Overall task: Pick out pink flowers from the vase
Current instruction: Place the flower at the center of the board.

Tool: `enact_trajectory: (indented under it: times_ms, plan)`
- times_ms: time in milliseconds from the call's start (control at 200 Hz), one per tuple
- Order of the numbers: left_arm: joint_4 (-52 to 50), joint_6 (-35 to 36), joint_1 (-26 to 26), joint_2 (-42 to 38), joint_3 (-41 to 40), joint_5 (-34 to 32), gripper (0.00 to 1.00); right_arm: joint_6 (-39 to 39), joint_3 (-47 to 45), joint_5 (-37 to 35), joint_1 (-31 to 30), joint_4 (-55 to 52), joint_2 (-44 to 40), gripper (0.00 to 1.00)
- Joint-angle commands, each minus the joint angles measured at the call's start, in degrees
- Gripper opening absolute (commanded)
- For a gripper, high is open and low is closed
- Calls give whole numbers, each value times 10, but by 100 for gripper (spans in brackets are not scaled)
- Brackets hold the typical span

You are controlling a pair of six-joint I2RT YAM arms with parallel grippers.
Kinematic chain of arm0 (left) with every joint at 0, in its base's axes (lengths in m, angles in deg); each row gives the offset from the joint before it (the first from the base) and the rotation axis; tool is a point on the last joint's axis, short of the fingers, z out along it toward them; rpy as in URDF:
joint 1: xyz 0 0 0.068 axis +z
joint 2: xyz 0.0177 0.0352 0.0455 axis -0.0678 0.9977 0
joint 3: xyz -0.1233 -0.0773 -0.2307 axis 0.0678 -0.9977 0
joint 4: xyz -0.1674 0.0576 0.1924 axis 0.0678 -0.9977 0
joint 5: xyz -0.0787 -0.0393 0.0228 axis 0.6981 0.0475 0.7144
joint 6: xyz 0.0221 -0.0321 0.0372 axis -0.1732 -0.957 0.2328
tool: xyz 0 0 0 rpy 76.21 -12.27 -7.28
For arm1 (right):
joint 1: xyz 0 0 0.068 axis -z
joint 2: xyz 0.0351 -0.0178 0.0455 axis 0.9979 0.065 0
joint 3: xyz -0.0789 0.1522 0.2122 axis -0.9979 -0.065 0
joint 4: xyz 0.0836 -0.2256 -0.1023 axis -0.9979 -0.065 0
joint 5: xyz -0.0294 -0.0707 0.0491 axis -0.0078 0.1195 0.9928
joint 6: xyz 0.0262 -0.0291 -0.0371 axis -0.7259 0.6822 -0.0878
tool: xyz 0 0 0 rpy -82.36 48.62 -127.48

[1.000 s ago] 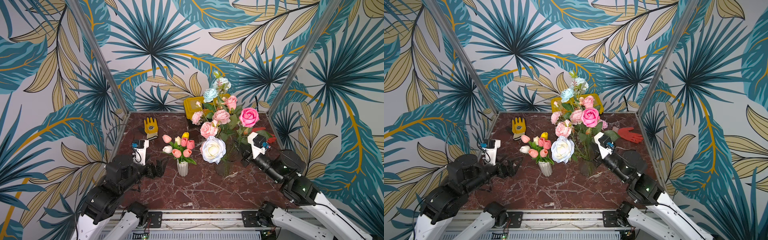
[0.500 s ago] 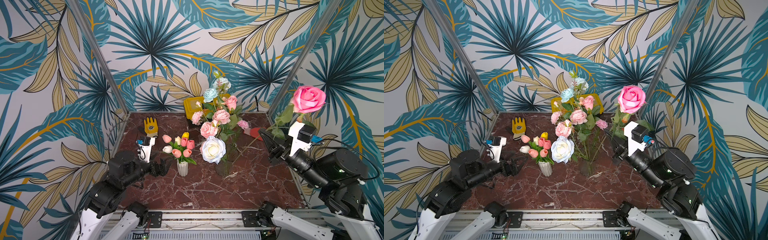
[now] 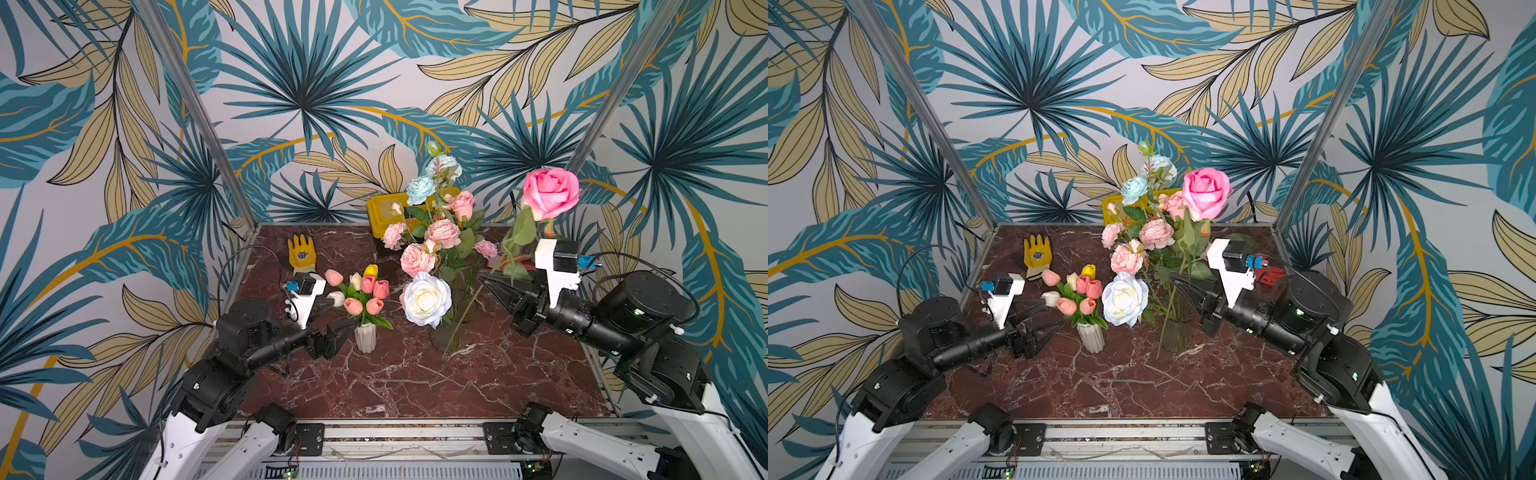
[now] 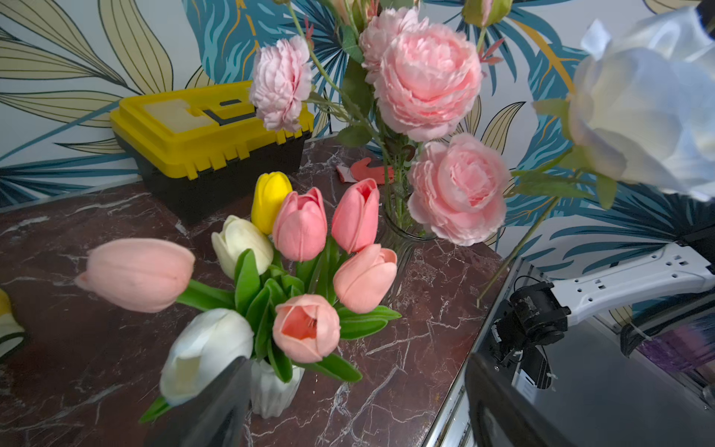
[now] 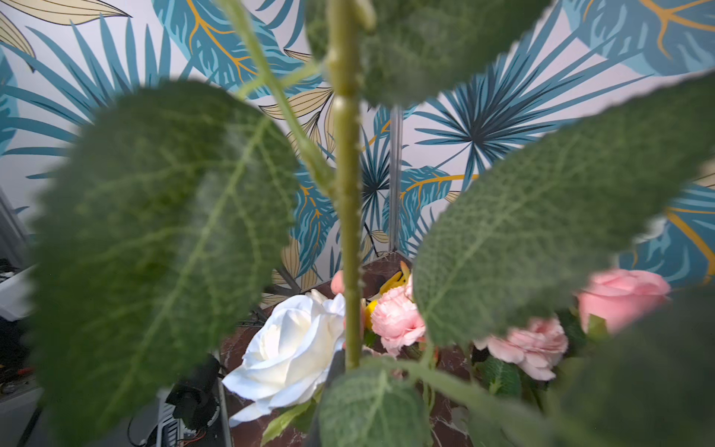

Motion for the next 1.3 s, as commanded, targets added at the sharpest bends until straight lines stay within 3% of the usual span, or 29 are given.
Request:
enact_trajectory:
  times_ms: [0,140,270,606,786,991,1227,1297]
  plan:
    - [61,21,-3,-8,13,40,86,-35,-6,76,1,59,-1,0]
    - [92,20,-3,-7,8,64,85,-37,-1,146,-3,79,8,0]
    - [125,24,-4,2,2,92,84,-19,9,167,-21,89,29,0]
    - [190,44,-3,55,15,204,74,13,74,145,-80,114,140,0]
    - [210,44,-4,91,35,268,73,20,100,136,-102,141,201,0]
    - [229,39,-7,117,42,287,72,7,114,110,-108,194,239,0]
    - [231,49,-10,122,39,284,59,-7,115,89,-109,220,257,0]
    - [231,54,-9,122,39,283,50,-8,115,89,-109,222,260,0]
